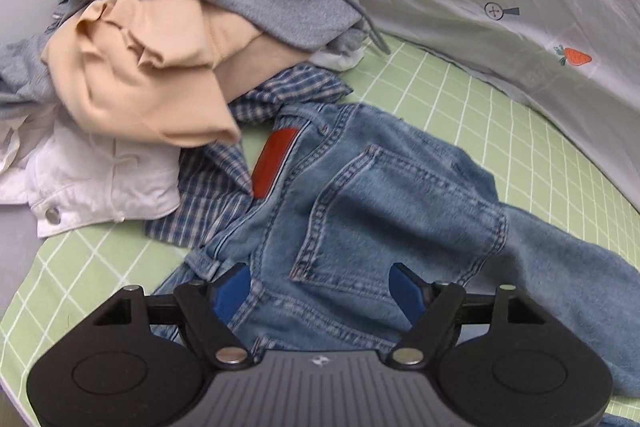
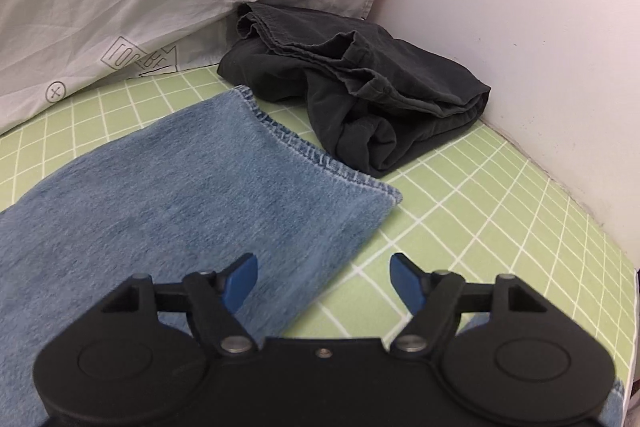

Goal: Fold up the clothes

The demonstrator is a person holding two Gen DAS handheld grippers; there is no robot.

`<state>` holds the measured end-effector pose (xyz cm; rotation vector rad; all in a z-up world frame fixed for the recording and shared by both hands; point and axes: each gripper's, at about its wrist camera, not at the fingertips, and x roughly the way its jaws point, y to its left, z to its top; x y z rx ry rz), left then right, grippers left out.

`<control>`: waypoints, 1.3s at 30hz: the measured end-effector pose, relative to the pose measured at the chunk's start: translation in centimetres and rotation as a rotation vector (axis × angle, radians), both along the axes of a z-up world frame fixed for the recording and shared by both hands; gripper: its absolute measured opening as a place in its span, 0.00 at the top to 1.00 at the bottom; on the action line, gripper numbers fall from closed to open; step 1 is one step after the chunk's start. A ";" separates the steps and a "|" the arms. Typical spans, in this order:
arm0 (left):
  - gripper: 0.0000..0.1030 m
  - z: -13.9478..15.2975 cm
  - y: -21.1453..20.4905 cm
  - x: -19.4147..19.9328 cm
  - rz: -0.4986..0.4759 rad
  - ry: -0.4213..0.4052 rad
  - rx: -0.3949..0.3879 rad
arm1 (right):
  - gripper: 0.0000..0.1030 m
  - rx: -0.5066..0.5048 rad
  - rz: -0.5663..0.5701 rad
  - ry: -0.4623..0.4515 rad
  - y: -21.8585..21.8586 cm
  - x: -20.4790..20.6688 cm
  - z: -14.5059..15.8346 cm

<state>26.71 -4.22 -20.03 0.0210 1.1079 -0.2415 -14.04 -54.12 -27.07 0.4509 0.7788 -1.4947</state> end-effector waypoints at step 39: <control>0.81 -3.9 13.0 -5.0 0.387 -0.046 -0.133 | 0.82 0.284 1.734 -0.184 30.8 47.3 2.1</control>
